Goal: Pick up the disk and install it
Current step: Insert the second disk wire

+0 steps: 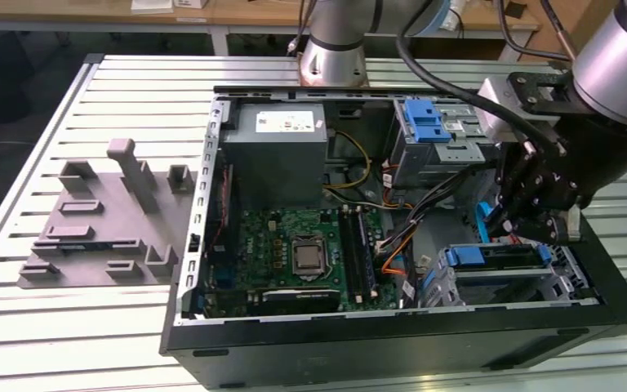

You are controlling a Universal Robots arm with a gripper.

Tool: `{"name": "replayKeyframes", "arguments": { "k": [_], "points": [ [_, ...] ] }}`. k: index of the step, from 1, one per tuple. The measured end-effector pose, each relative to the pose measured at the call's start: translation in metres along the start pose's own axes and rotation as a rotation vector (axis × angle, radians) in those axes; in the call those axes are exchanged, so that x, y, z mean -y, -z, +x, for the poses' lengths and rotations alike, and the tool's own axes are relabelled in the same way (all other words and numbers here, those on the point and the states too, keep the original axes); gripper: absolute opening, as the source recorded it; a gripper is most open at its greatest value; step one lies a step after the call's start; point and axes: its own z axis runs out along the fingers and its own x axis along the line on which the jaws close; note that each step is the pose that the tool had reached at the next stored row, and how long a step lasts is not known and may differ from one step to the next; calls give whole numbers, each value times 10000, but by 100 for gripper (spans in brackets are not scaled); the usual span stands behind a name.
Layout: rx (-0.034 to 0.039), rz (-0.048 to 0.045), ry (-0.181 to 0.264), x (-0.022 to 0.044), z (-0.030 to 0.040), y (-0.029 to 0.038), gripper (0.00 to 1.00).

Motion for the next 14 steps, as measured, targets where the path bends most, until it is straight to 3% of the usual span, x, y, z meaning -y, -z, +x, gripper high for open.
{"name": "replayKeyframes", "arguments": {
  "k": [14],
  "points": [
    [0,0,0,13,95,-68,16]
  ]
}}
